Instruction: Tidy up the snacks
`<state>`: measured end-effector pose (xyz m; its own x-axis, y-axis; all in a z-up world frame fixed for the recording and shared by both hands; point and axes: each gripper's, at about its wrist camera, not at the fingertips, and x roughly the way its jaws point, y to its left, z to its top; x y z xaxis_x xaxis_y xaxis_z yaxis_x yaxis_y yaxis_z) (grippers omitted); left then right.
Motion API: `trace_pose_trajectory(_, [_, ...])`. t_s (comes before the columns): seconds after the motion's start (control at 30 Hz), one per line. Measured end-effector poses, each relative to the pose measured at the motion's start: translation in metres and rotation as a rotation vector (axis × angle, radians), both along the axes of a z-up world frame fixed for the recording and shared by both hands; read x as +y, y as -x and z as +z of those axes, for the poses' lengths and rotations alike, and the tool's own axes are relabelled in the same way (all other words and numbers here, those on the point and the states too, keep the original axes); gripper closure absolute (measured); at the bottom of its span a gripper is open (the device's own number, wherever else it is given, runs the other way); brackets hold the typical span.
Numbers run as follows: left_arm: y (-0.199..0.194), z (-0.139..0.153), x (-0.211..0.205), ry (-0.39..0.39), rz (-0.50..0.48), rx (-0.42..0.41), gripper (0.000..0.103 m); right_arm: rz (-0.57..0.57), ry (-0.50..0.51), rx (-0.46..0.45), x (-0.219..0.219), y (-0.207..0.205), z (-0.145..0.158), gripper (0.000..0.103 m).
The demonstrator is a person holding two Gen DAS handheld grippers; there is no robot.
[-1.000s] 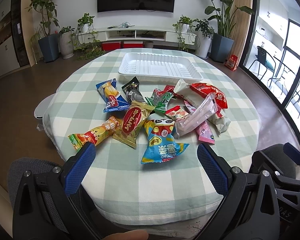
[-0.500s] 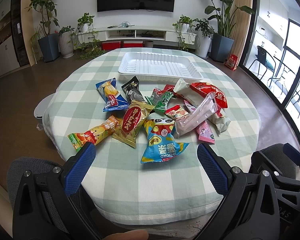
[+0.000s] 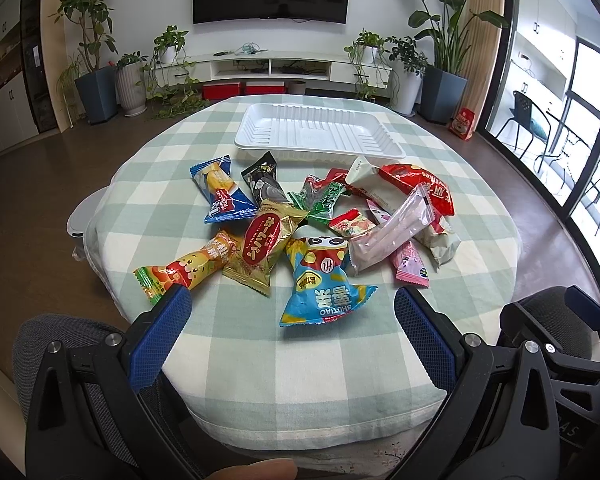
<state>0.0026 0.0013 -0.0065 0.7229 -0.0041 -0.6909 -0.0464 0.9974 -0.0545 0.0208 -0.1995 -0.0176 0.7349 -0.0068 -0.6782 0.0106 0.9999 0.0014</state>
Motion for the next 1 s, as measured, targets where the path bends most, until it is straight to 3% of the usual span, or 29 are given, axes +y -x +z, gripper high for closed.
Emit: trace_pose_trajectory(1.0, [0.002, -0.009, 0.009, -0.007, 0.000, -0.021, 0.000, 0.004, 0.008, 0.030, -0.001, 0.005, -0.013, 0.000])
